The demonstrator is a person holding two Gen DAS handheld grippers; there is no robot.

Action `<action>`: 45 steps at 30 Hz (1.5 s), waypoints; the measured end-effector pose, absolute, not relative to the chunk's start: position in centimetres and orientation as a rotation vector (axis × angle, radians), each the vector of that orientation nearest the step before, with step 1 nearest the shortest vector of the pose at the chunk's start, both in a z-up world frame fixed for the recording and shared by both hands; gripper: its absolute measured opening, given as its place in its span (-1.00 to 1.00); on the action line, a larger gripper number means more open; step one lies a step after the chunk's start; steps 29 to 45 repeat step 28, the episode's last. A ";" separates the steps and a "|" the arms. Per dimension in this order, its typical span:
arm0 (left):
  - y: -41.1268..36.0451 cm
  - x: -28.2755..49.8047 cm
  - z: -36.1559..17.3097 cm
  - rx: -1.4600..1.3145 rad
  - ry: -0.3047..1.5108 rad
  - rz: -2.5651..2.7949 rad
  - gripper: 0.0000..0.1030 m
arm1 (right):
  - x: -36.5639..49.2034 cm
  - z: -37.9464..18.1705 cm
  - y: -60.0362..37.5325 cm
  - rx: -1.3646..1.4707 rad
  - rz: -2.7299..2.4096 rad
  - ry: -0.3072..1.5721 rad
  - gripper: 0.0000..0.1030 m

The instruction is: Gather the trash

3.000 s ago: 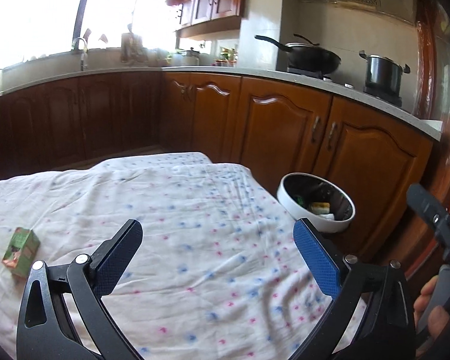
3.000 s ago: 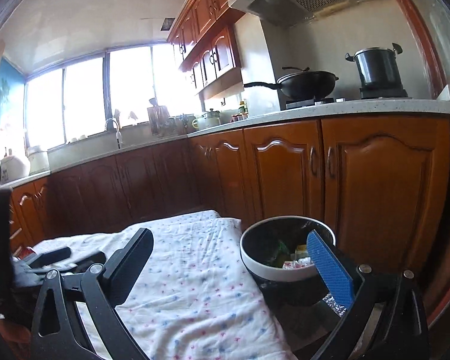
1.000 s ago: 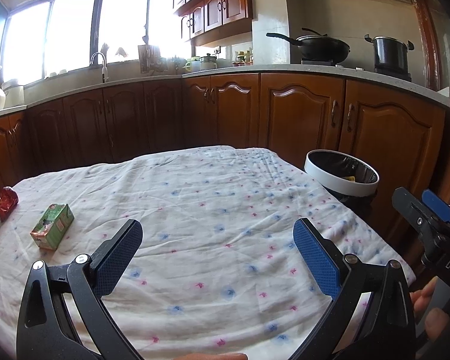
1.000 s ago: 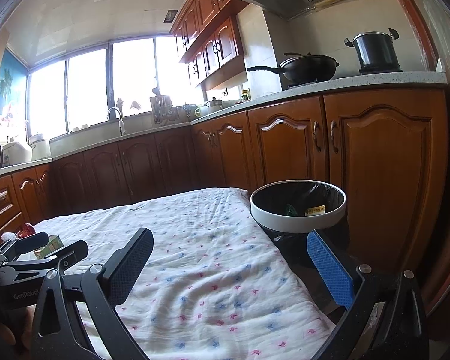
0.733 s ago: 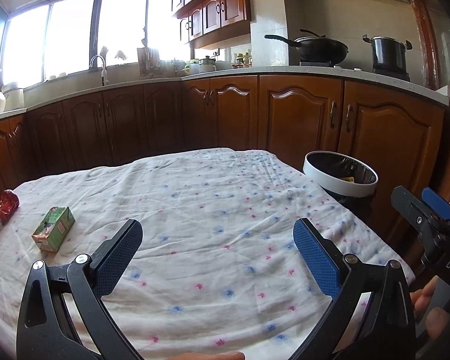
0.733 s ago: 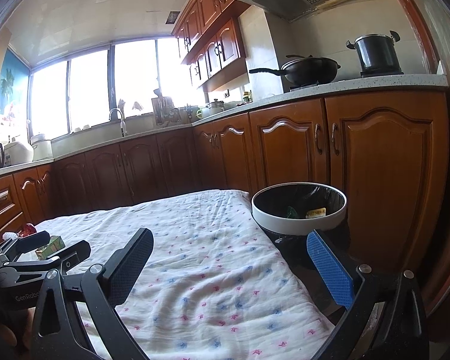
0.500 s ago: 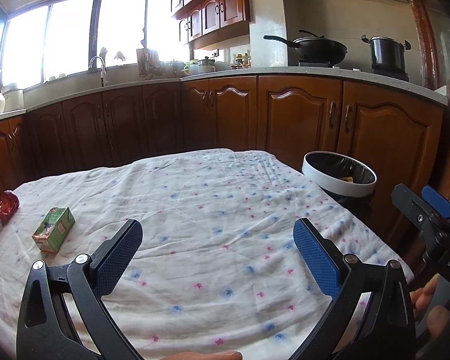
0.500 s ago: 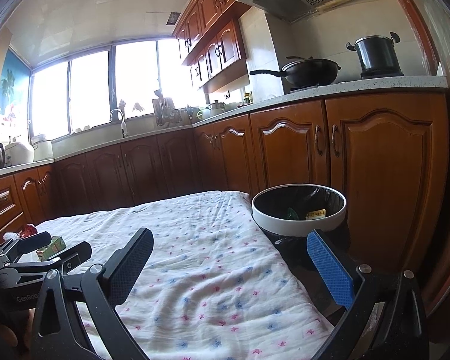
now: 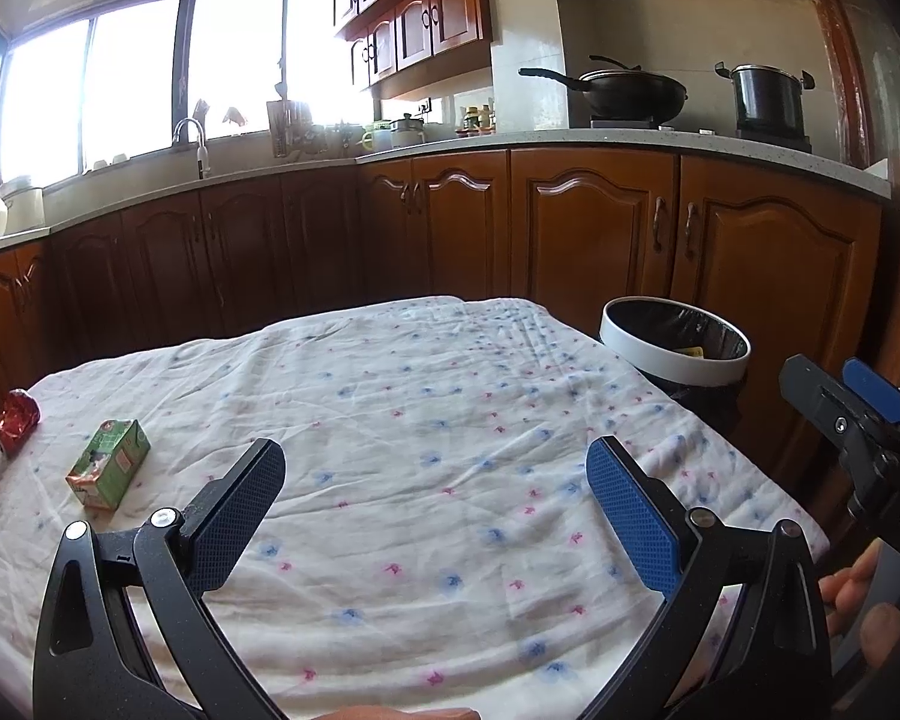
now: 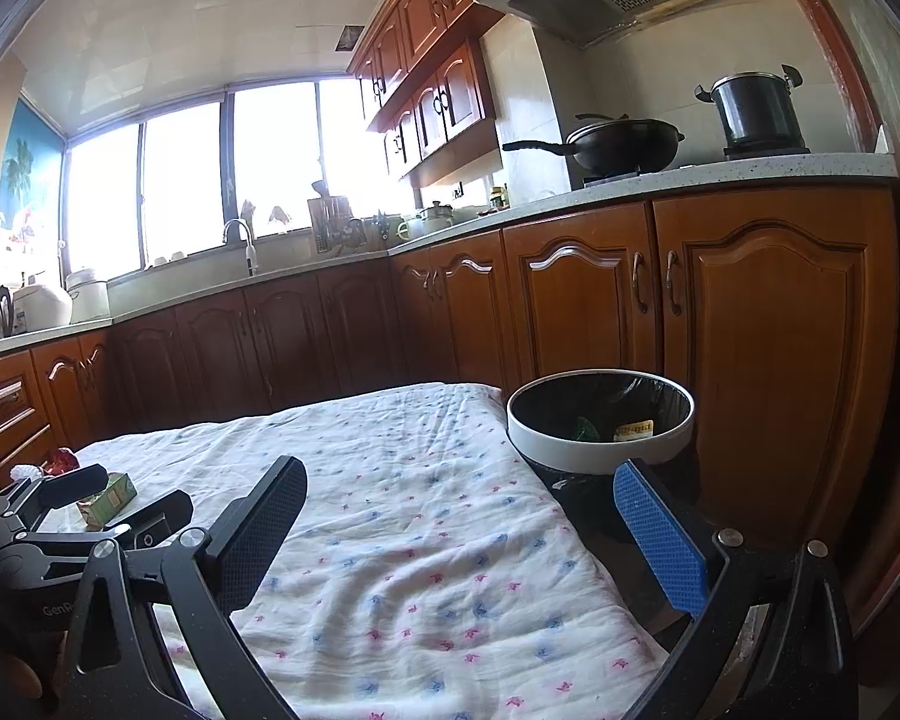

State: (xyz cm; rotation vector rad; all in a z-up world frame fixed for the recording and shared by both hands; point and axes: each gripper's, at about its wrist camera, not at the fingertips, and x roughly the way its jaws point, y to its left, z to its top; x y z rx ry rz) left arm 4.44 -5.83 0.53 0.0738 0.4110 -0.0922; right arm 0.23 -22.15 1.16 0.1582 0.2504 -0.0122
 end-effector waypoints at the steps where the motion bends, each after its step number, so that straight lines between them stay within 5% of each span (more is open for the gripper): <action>1: -5.8 4.4 0.5 0.074 0.410 -0.091 1.00 | 0.2 1.2 -22.2 0.159 -0.011 0.251 1.00; 45: -4.0 6.9 -0.4 0.041 0.518 -0.055 1.00 | 3.9 1.3 -21.6 0.175 0.046 0.423 1.00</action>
